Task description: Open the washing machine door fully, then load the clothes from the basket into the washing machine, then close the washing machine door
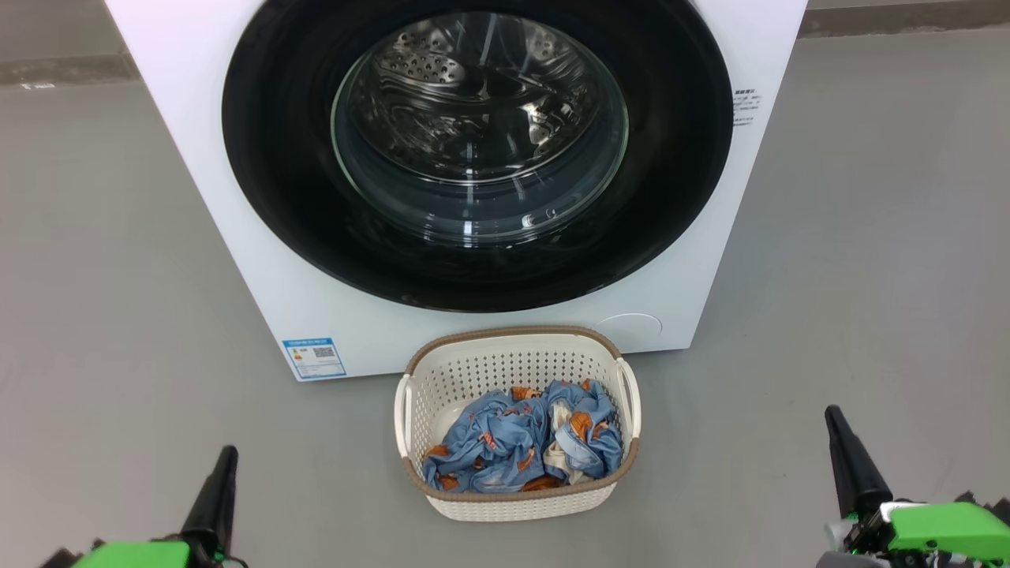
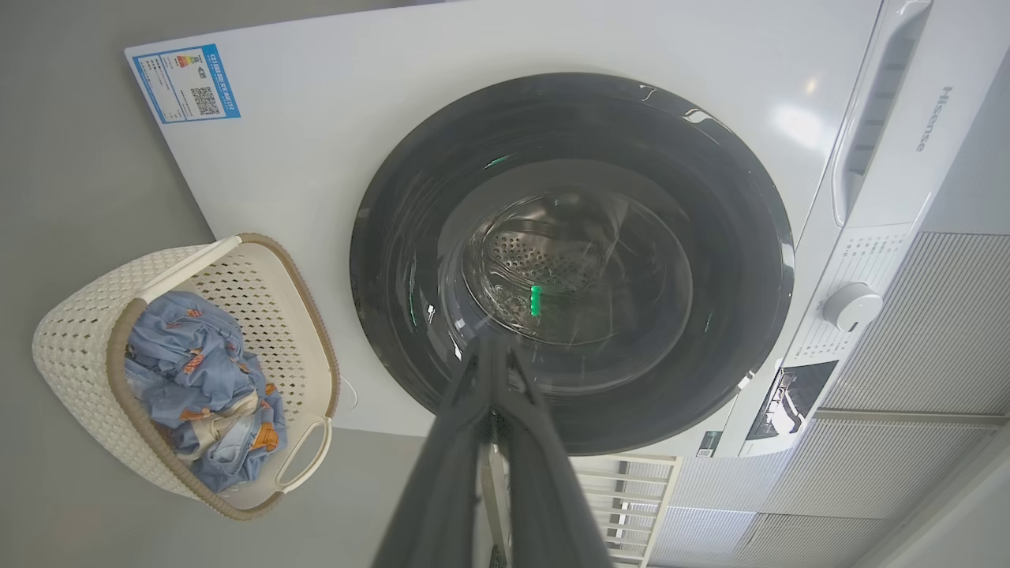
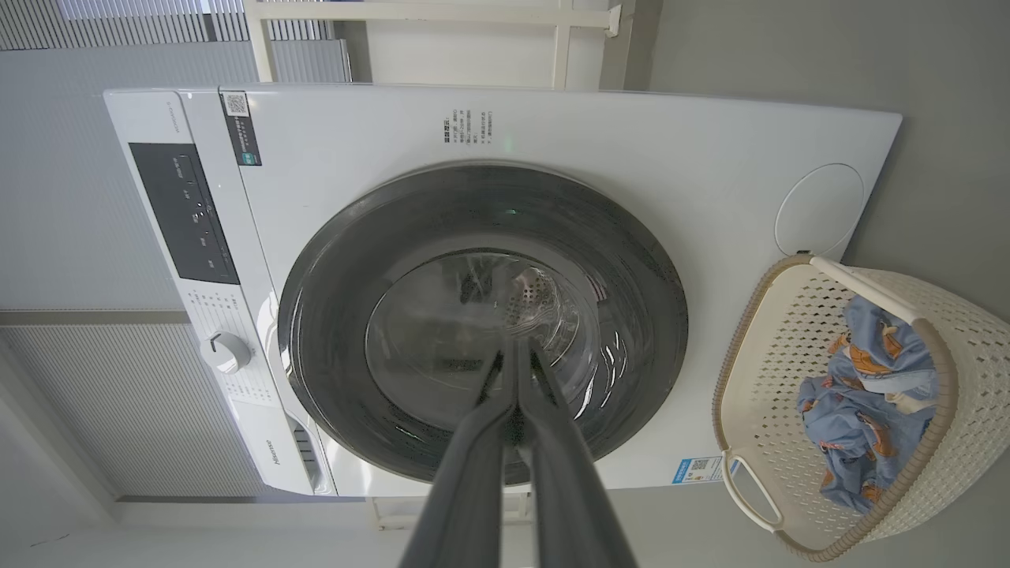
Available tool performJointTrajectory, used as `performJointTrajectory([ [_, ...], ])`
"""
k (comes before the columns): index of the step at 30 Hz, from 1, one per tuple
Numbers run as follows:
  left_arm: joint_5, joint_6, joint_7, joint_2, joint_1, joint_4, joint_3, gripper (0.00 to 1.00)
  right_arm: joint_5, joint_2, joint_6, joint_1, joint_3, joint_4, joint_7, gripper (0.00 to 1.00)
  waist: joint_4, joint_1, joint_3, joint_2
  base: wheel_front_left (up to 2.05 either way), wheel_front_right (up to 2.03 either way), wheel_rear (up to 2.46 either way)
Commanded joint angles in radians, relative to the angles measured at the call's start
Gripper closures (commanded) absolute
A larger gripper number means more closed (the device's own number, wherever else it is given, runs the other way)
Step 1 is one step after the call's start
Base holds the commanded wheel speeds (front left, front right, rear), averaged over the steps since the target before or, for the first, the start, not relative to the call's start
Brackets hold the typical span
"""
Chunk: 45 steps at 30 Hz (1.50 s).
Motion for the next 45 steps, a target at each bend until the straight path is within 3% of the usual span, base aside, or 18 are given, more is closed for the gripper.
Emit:
performJointTrajectory([
  [1,0.0,0.0,0.0,-0.001,0.002,0.003,0.0,0.0,0.0,0.001,0.0,0.002,0.0,0.004,-0.001,0.0,0.0,0.0,0.0,0.0,0.0,0.0,0.0],
  [11,0.022,0.0,-0.021,-0.004,0.016,0.013,-0.017,0.0,-0.019,0.002,0.0,0.019,0.011,0.023,-0.021,0.0,0.002,0.0022,-0.001,0.0,0.0,0.0,0.0],
  [17,0.067,0.0,-0.039,0.008,0.013,0.003,-0.028,0.0,-0.061,-0.008,0.0,0.016,0.023,0.019,-0.039,0.0,0.002,0.0001,0.002,0.0,0.0,0.0,0.0],
  [45,0.443,-0.001,-0.121,0.024,0.018,-0.035,-0.063,0.0,-0.441,-0.055,0.001,0.0,0.091,0.029,-0.121,0.0,0.003,0.0,0.003,0.0,0.0,0.0,0.0],
])
